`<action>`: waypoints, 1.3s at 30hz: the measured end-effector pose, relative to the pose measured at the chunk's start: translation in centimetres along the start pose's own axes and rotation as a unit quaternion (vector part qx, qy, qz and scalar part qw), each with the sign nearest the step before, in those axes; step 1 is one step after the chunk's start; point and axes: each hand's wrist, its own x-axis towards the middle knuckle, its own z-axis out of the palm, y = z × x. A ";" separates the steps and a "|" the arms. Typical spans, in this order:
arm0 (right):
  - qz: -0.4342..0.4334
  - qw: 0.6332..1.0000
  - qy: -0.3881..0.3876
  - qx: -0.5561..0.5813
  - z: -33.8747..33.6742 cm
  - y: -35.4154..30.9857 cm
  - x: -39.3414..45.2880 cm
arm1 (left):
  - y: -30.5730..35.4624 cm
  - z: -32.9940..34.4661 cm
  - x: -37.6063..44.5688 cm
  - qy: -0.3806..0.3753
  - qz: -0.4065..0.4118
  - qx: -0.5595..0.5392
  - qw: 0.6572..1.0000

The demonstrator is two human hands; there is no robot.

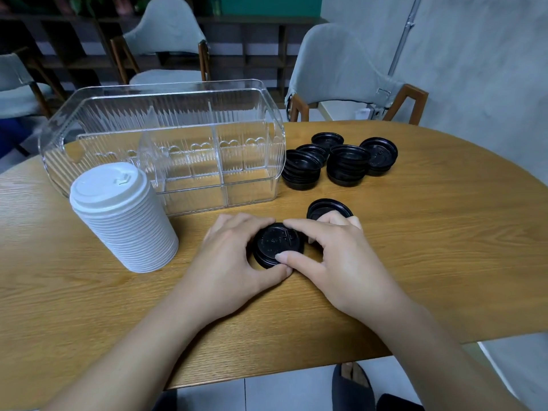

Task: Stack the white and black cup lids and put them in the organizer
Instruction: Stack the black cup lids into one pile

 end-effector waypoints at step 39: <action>0.064 0.982 0.146 0.104 -2.5 2.0 -0.1 | 0.4 -0.6 -0.4 -0.005 -0.004 -0.006 1.000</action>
